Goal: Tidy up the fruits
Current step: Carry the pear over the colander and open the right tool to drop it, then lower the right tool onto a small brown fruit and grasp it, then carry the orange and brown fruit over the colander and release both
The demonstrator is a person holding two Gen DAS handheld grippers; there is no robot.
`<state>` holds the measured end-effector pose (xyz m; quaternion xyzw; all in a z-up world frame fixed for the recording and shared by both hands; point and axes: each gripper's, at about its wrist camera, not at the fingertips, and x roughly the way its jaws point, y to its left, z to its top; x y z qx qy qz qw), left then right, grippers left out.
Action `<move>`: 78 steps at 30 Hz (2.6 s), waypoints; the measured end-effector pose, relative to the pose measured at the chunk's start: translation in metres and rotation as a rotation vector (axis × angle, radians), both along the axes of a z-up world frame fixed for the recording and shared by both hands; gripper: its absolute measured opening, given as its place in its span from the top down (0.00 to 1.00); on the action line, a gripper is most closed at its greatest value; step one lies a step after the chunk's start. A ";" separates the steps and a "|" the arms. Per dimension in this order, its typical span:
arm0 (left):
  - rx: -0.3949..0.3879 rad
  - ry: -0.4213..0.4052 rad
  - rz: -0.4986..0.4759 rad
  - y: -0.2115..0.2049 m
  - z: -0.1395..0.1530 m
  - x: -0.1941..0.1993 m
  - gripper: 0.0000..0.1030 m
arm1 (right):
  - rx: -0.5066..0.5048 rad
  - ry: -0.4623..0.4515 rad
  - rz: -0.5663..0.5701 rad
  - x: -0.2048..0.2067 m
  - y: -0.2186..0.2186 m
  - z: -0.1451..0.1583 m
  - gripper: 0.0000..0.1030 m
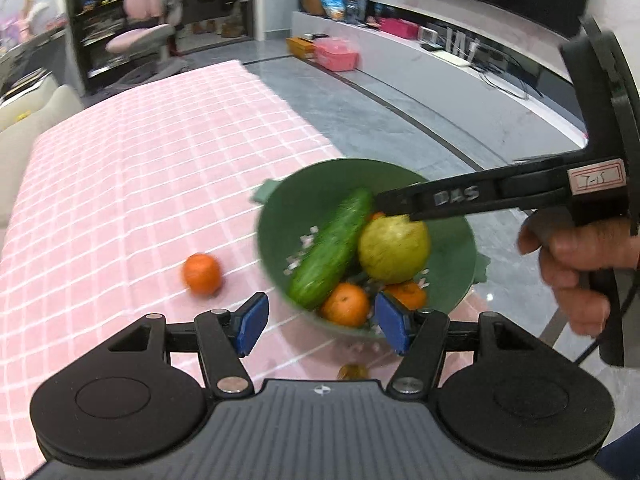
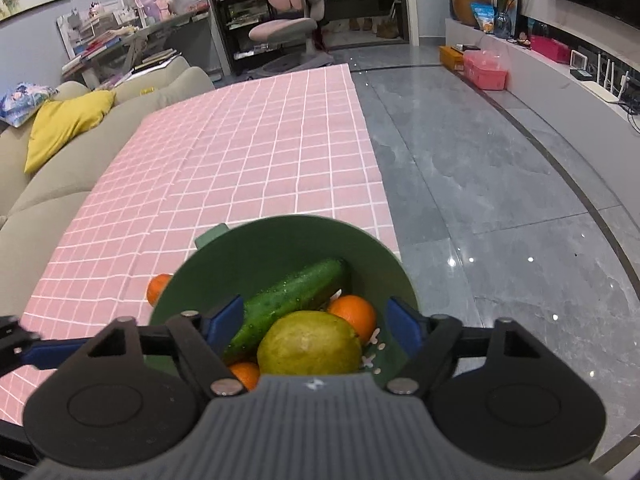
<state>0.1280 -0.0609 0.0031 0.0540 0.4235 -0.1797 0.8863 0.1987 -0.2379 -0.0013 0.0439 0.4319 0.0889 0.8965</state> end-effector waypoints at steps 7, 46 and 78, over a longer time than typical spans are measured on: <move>-0.005 0.019 0.084 0.040 0.004 -0.026 0.30 | 0.001 -0.053 0.033 -0.026 0.005 0.017 0.32; 0.100 0.001 -0.065 0.087 -0.047 0.057 0.29 | -0.079 0.041 -0.012 -0.104 0.095 -0.067 0.62; 0.099 0.026 -0.153 0.064 -0.099 0.120 0.52 | -0.083 0.047 -0.021 -0.096 0.097 -0.083 0.79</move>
